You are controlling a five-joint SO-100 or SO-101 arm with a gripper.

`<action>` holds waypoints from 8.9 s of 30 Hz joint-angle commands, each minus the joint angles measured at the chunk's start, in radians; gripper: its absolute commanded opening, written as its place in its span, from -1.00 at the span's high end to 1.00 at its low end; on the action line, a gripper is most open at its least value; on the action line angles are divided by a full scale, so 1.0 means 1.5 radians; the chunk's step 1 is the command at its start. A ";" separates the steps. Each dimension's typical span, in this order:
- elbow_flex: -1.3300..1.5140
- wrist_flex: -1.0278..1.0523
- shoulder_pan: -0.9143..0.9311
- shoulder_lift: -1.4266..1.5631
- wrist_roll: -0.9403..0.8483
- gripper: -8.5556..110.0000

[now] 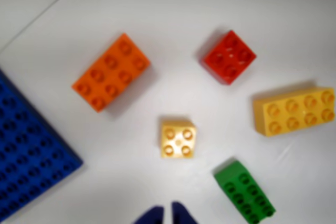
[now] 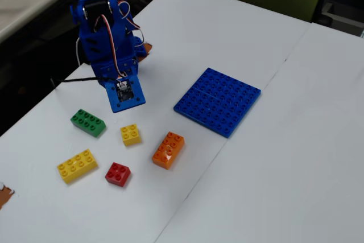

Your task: Pick up the 2x2 yellow block and go up the 8x8 blue block.

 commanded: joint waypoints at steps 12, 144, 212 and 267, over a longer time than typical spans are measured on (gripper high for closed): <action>0.030 -0.079 0.057 -0.067 -0.078 0.78; -0.088 -0.019 -0.446 0.015 0.057 0.86; -0.242 0.017 -0.446 -0.201 0.096 0.86; -0.226 0.047 -0.465 -0.215 0.079 0.86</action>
